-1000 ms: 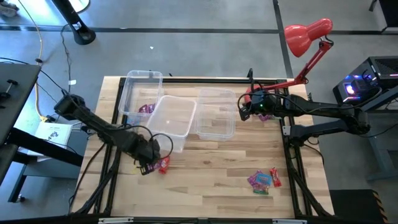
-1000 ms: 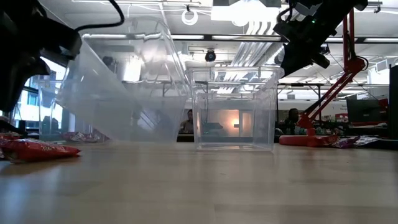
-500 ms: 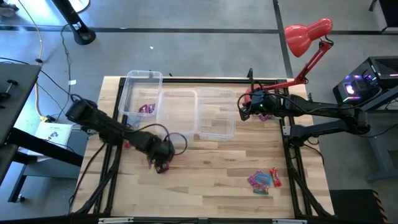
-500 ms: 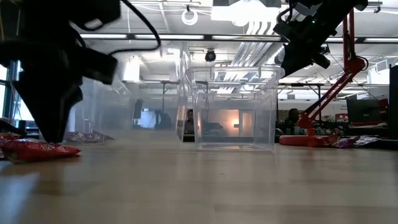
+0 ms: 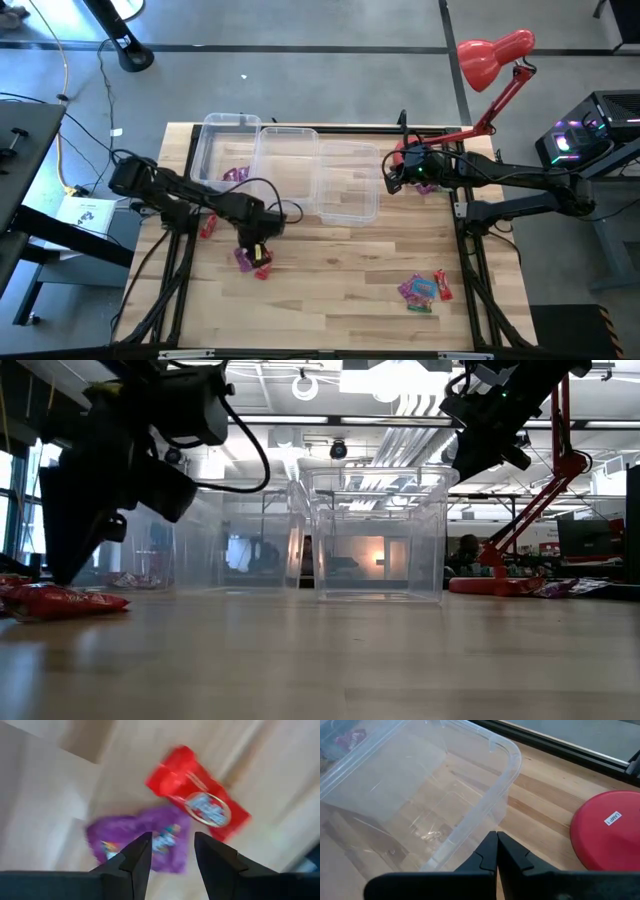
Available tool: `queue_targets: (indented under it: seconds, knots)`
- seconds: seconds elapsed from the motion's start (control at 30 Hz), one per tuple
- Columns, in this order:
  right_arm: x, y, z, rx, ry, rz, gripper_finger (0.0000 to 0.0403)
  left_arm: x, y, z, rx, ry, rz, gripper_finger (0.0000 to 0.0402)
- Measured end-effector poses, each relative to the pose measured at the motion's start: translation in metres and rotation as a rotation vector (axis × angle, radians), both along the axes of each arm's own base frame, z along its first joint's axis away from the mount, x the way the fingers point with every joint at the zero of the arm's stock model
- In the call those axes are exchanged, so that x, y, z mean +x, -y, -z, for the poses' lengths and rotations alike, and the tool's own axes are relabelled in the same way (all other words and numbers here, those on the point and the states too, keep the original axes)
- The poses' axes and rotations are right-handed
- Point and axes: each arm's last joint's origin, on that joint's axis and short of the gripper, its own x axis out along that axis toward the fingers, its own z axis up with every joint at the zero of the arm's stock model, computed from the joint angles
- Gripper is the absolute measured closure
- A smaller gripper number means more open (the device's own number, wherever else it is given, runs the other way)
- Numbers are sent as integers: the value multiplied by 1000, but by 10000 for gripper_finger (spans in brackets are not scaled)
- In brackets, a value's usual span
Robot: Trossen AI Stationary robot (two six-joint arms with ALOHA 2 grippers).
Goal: Sort candy
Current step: Put the bottom violet candy wrapper into the left transparent bin
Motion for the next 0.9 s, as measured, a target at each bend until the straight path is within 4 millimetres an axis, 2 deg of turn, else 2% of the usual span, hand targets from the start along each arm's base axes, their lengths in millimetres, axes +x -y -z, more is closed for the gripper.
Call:
queue_targets:
  seconds: [0.2, 0.37, 0.47, 0.57, 0.8, 0.9]
  knots:
    - [0, 0, 0, 1, -2, 0, 403, -5, 2, -22, -139, 52, 46, 258]
    - [0, 0, 0, 1, -3, 0, 403, -17, 5, -34, -286, 23, 91, 258]
    - [0, 0, 0, 1, -4, 0, 403, -23, 6, -36, -289, -8, 101, 258]
    - [0, 0, 0, 1, -4, 0, 403, -25, 10, -36, -209, -8, 123, 258]
    - [-1, 0, 1, 5, -17, 0, 403, -28, 14, -32, 183, 7, 111, 258]
    - [-1, 0, 1, 4, -19, 1, 403, -30, 17, -31, 255, 2, 90, 258]
